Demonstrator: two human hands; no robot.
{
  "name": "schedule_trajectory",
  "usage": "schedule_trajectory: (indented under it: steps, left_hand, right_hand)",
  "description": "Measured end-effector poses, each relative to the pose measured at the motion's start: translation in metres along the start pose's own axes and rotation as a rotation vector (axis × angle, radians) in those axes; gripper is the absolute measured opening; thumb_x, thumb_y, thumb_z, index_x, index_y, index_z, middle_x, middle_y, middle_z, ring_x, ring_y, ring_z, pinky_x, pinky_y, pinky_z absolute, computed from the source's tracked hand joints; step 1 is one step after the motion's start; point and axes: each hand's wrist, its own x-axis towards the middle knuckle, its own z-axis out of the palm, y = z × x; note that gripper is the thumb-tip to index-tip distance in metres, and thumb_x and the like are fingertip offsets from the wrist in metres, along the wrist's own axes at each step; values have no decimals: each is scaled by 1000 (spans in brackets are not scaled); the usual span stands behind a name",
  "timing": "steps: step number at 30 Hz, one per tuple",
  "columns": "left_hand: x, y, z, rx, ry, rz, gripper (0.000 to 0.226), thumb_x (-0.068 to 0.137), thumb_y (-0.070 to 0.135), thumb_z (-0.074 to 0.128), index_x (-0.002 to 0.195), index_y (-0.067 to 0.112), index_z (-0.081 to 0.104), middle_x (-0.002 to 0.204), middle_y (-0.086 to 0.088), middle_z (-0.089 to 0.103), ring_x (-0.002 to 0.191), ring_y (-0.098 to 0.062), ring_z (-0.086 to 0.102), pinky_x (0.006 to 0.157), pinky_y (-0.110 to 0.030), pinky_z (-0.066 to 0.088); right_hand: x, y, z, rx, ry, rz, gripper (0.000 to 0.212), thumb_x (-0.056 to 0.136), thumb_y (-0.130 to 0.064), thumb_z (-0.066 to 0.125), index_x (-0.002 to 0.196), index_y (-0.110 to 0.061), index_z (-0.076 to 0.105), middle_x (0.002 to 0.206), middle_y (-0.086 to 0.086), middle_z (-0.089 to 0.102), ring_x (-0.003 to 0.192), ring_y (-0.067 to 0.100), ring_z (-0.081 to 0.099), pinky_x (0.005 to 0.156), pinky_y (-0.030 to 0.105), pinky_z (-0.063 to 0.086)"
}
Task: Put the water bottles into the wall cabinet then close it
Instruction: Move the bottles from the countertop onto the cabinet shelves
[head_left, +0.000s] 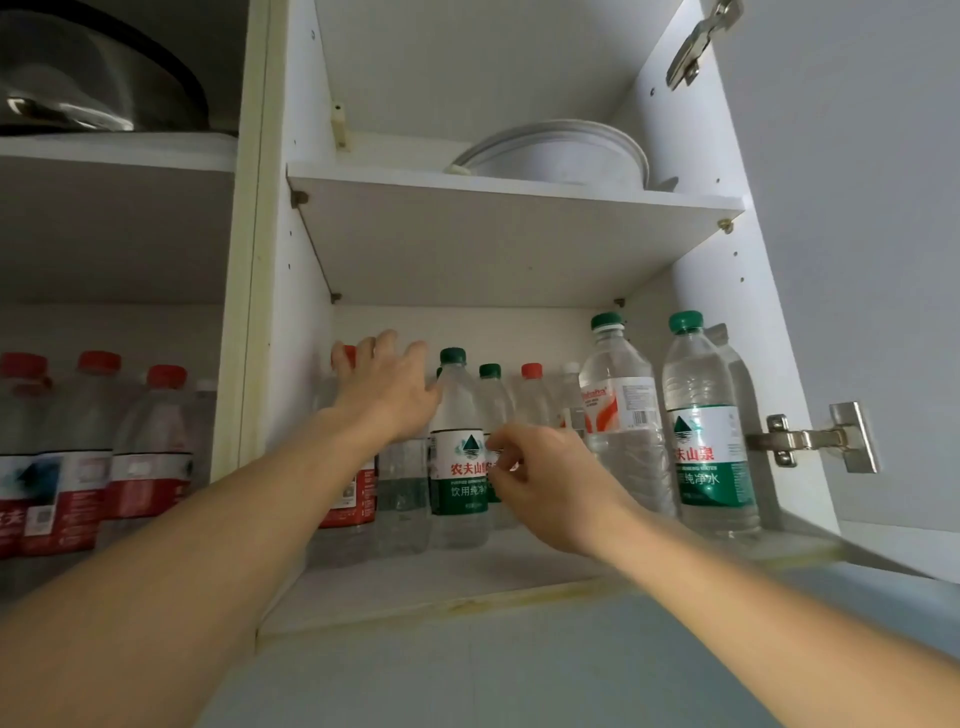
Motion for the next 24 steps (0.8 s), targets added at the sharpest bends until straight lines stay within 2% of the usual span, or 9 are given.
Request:
schedule_trajectory:
  steps: [2,4,6,8,13,15,18,22,24]
  left_hand:
    - [-5,15,-6,-158,131,15,52,101,42,49,148,18,43,155,-14,36,144,-34,32,120,-53,19]
    - [-13,36,-10,-412,218,37,47,100,35,53,143,16,47,147,-12,43,136,-30,42,112,-43,34]
    - [-22,64,-13,-659,168,75,49,100,36,56,144,17,45,144,-8,44,131,-24,47,103,-35,40]
    - [-32,94,-12,-840,23,140,63,98,47,58,150,19,35,147,-5,42,129,-21,49,104,-38,44]
    - [-54,147,-1,-1099,-306,163,105,87,53,73,161,28,3,159,-1,38,132,-14,46,110,-37,41]
    - [-59,158,7,-1123,-354,115,118,84,42,81,160,30,-8,163,-1,33,142,-14,41,113,-33,36]
    - [-63,163,18,-1058,-363,120,128,83,29,83,158,30,-20,167,4,23,147,-11,30,110,-24,25]
    - [-57,155,18,-1025,-406,131,132,83,24,83,155,36,-27,168,4,19,151,-16,26,117,-50,37]
    - [-53,149,18,-984,-434,126,134,84,24,82,152,38,-33,169,3,18,151,-19,28,114,-52,41]
  right_hand:
    - [-19,-1,-24,-46,241,-128,24,96,-10,57,114,-18,70,97,-9,68,90,11,66,79,25,53]
    - [-34,5,-48,-43,483,-165,21,90,-5,60,105,-17,68,98,-11,62,89,11,61,76,26,50]
    - [-45,19,-66,-25,659,-108,27,85,0,60,107,-17,63,107,-9,56,99,14,59,80,25,46]
    - [-55,37,-77,-33,721,24,39,83,0,60,117,-18,57,120,-3,50,115,19,52,86,23,37]
    - [-76,77,-76,-101,516,394,74,90,-15,67,152,-20,28,146,12,35,130,37,42,101,43,39]
    - [-78,84,-76,-10,396,496,84,92,-18,67,158,-22,14,149,15,42,119,34,54,89,39,44]
    - [-75,96,-79,25,275,510,73,89,-19,69,147,-32,27,114,5,67,87,22,67,70,38,52]
    - [-62,106,-90,109,89,454,58,82,-24,81,122,-51,48,105,-15,72,96,5,68,89,37,55]
    - [-53,108,-92,173,-8,391,51,82,-20,84,102,-59,59,97,-25,74,92,-8,68,81,23,51]
